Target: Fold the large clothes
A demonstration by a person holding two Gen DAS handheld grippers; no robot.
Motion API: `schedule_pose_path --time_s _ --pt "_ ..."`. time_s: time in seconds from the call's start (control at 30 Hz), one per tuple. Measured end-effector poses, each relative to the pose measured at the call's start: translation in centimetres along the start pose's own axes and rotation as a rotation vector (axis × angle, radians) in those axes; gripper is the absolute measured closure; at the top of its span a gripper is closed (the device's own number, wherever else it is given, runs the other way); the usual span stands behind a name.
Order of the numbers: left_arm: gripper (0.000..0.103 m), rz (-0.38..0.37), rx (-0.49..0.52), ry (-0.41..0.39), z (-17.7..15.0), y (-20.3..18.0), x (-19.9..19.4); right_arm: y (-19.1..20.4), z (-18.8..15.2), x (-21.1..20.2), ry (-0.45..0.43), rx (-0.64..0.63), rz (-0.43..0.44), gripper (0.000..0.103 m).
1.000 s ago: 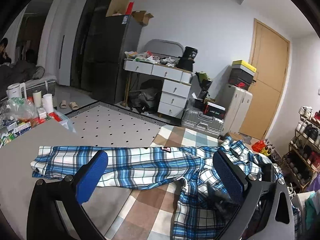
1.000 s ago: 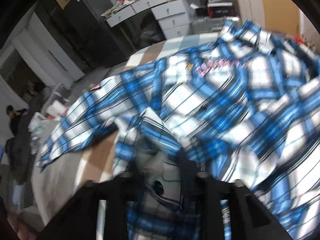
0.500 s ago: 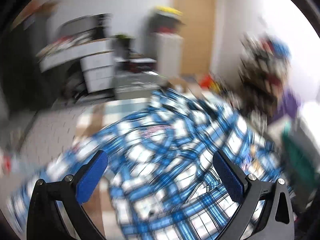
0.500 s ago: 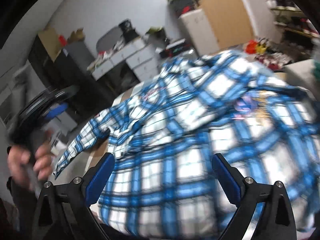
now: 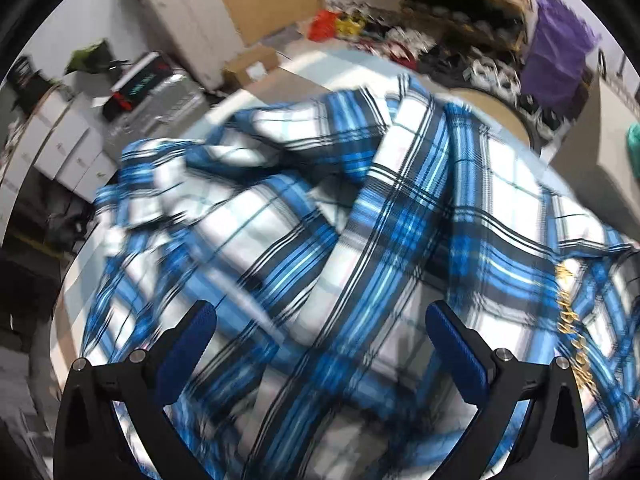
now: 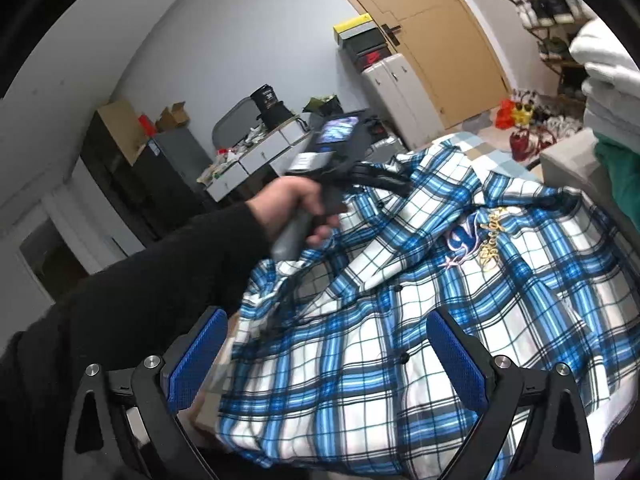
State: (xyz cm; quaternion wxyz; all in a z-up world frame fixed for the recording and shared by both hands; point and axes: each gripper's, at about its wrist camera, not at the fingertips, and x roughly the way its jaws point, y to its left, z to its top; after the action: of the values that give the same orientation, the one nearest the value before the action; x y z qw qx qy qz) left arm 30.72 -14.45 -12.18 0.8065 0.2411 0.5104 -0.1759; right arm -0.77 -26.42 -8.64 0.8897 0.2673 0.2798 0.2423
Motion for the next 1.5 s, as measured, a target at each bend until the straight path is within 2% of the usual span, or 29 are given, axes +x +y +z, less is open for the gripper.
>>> schedule_pose_path --time_s 0.03,0.07,0.1,0.17,0.2,0.23,0.33,0.5,0.53,0.57,0.6,0.63,0.67,0.7,0.77,0.8,0.87,1.0,1.03,1.1,1.17,1.23,1.33,1.43,1.5 --pt "0.014 0.007 0.019 0.014 0.3 -0.2 0.8 -0.4 0.1 -0.1 0.001 0.019 0.01 0.001" --pt "0.029 0.014 0.026 0.022 0.6 -0.4 1.2 -0.7 0.2 -0.2 -0.001 0.034 0.019 0.001" --pt "0.038 -0.002 0.028 0.042 0.7 -0.4 1.8 -0.7 0.2 -0.3 -0.001 0.039 0.024 0.001" --pt "0.081 -0.087 -0.006 0.087 0.7 0.5 2.8 -0.9 0.3 -0.4 -0.001 0.044 0.034 0.001" --pt "0.09 -0.114 -0.015 0.085 0.9 0.7 2.5 -0.9 0.2 -0.5 0.0 0.048 0.041 0.001" --pt "0.102 -0.099 -0.014 0.079 0.9 0.9 2.3 -0.9 0.2 -0.4 0.003 0.053 0.049 0.001" --pt "0.103 -0.085 -0.005 0.046 0.9 1.2 1.0 -0.4 0.0 -0.1 0.015 0.057 0.07 0.001" --pt "0.103 -0.02 -0.039 -0.08 1.9 2.0 -1.6 0.6 -0.3 -0.1 0.02 0.011 0.066 0.001" --pt "0.103 -0.05 -0.061 -0.085 1.9 2.2 -1.9 0.7 -0.3 -0.1 0.021 0.012 0.067 0.001" --pt "0.099 -0.113 -0.069 -0.052 1.9 2.2 -1.5 0.7 -0.3 0.0 0.021 0.015 0.067 0.001" --pt "0.093 -0.137 -0.062 -0.02 2.0 2.1 -1.0 0.6 -0.4 0.0 0.023 0.018 0.066 0.001" --pt "0.066 -0.137 -0.052 -0.004 2.0 1.9 -0.6 0.6 -0.4 0.0 0.025 0.02 0.064 0.001" --pt "0.035 -0.135 -0.035 0.0 1.7 1.3 -0.2 0.7 -0.4 0.0 0.026 0.02 0.063 0.001" --pt "0.03 -0.145 -0.012 -0.019 1.8 0.8 0.1 0.6 -0.5 0.0 0.026 0.02 0.062 0.001" --pt "0.03 -0.156 0.005 -0.04 1.7 0.5 0.4 0.7 -0.6 -0.1 0.023 0.015 0.063 0.001" --pt "0.03 -0.163 -0.007 -0.025 1.8 0.5 1.2 0.8 -0.5 0.0 0.024 0.01 0.062 0.001" --pt "0.03 -0.192 -0.03 0.013 1.9 0.8 2.4 0.9 -0.5 0.1 0.028 0.0 0.058 0.001" --pt "0.033 -0.231 0.009 0.064 1.0 0.2 3.6 0.9 -0.5 0.3 0.037 0.003 0.059 0.001" --pt "0.04 -0.254 0.027 0.115 0.7 0.1 4.2 0.8 -0.5 0.3 0.037 0.006 0.06 0.001" --pt "0.052 -0.27 0.05 0.095 0.2 -0.1 3.6 0.7 -0.4 0.3 0.036 0.01 0.062 0.001" --pt "0.084 -0.272 0.073 0.08 -0.2 -0.3 3.3 0.9 -0.5 0.4 0.04 0.009 0.063 0.001" --pt "0.102 -0.291 0.07 0.089 -0.6 -0.2 3.3 1.0 -0.6 0.5 0.046 0.005 0.063 0.001" --pt "0.103 -0.267 0.079 0.105 -0.8 -0.1 3.1 1.2 -0.7 0.5 0.045 -0.004 0.055 0.001" --pt "0.103 -0.165 0.111 0.064 -1.0 0.1 1.0 1.2 -0.7 0.6 0.047 -0.005 0.048 0.001" --pt "0.103 -0.077 0.086 0.063 -0.6 0.6 0.9 1.1 -0.8 0.8 0.053 -0.002 0.045 0.001"
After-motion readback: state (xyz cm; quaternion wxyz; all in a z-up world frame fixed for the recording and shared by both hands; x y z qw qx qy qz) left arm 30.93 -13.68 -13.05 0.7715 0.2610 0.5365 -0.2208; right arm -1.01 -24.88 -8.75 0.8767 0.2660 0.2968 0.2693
